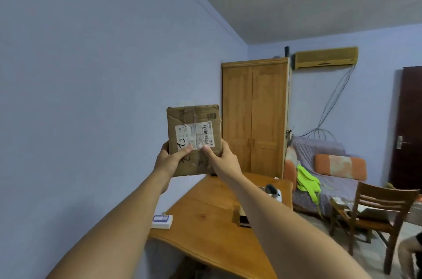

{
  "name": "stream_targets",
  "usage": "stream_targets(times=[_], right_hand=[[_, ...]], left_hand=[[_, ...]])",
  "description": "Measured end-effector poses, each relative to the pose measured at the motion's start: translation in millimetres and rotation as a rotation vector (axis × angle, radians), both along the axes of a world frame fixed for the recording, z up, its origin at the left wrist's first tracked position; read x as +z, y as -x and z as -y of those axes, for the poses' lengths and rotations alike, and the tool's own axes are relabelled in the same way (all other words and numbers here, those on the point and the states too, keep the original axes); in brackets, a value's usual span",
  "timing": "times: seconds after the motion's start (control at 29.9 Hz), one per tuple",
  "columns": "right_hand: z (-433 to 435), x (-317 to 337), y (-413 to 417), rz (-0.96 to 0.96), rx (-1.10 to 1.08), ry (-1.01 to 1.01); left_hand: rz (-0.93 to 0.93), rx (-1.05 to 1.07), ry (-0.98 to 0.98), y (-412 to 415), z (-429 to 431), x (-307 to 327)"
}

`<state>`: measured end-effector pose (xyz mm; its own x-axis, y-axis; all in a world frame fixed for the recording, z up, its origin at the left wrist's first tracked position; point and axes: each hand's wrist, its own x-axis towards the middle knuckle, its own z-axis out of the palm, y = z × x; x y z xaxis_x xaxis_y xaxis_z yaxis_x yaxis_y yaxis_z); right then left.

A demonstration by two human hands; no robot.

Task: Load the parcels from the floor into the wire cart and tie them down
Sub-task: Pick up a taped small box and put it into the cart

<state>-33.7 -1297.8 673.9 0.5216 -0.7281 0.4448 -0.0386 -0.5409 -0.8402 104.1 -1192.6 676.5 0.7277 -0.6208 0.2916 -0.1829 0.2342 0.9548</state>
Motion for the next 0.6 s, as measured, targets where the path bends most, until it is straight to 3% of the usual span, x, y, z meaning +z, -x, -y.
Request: stream_targets(times=[0.3,0.6], right_hand=[[-32.2,-69.0,-217.7,-0.122,0.388,-0.074],[-73.8,-225.8,-361.7,-0.38,0.705,-0.151]], left_hand=[[-0.149,0.406,-0.059,-160.8,-77.9,-74.3],[-0.379,0.702,-0.123,-243.6,-140.4,-221.8]])
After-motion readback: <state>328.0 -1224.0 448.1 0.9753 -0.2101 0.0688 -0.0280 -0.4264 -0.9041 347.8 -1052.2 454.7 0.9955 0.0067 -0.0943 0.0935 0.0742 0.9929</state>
